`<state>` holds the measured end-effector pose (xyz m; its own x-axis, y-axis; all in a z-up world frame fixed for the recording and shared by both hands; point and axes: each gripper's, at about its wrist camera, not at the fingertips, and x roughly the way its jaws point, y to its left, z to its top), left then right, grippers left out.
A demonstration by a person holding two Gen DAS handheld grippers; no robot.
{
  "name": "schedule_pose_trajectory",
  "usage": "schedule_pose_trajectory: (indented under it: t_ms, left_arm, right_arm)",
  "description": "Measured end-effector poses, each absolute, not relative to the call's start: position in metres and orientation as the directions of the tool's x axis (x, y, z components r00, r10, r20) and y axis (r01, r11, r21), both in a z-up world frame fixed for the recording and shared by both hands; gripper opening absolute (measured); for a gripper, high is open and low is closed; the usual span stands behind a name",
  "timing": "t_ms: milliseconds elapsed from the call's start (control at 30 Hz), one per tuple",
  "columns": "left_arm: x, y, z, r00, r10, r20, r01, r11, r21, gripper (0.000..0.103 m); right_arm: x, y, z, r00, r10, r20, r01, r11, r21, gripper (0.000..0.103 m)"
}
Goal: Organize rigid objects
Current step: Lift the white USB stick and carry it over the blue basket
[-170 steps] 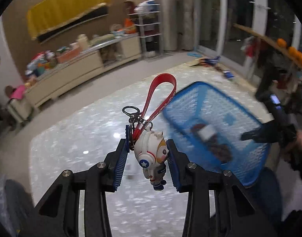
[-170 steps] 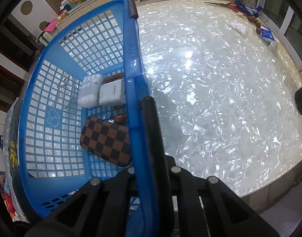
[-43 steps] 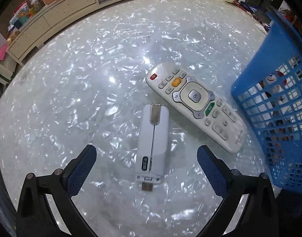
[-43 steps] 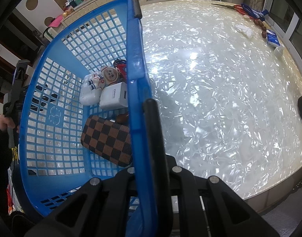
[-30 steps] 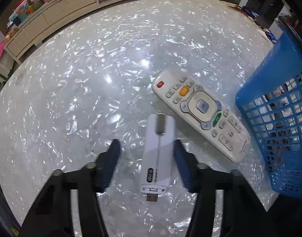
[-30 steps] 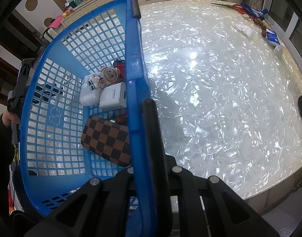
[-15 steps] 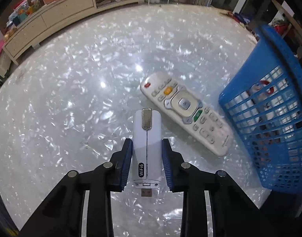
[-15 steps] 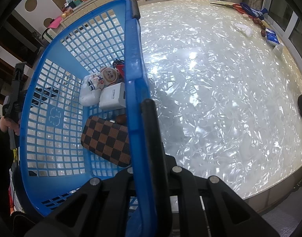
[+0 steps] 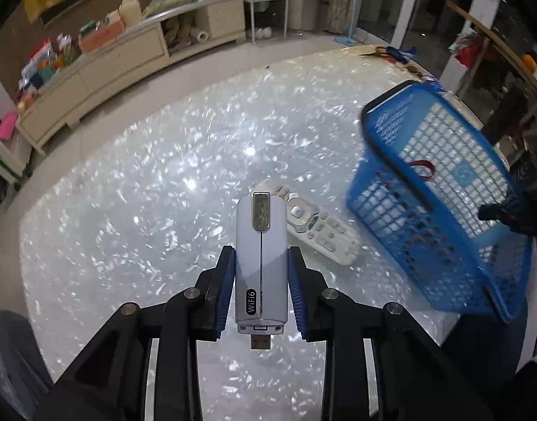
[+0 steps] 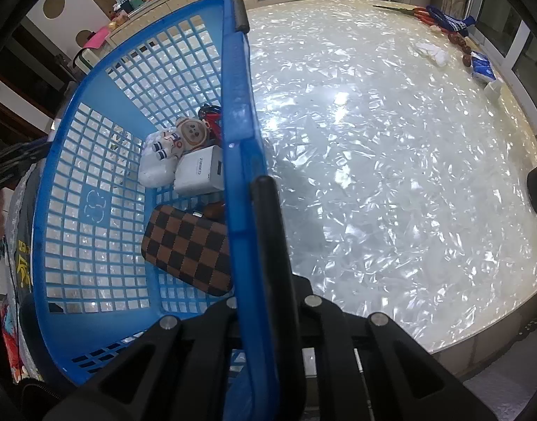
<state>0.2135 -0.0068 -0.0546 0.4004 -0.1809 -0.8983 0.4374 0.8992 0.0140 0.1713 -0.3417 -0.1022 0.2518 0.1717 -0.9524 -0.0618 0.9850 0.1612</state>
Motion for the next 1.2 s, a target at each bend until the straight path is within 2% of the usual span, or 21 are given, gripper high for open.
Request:
schedule_pose_trajectory:
  t_ms: [367,567,833,1200]
  left_arm:
    - [0.178,-0.048,0.000,0.455,-0.222,-0.862,0.551,0.831,0.077,0.033]
    - [0.165,-0.086,0.009,0.440,-0.279,-0.854,0.632,0.771,0.074,0.033]
    - [0.151,-0.137,0.004,0.404,-0.328,-0.854,0.733,0.674,0.088,0.033]
    - [0.148,-0.191,-0.035,0.336,-0.342,-0.877,0.827,0.553,0.101,0.033]
  right_arm:
    - [0.168,-0.338,-0.100,0.245,0.137,-0.960,-0.047,0.990,0.130,0.005]
    - [0.165,-0.336,-0.094,0.248,0.121,-0.961,-0.048,0.992,0.113,0.004]
    - [0.158,-0.338,-0.087,0.258,0.121,-0.958,-0.045,0.993,0.113,0.004]
    - [0.157,-0.341,-0.085,0.267,0.147,-0.952,-0.046,0.989,0.140,0.004]
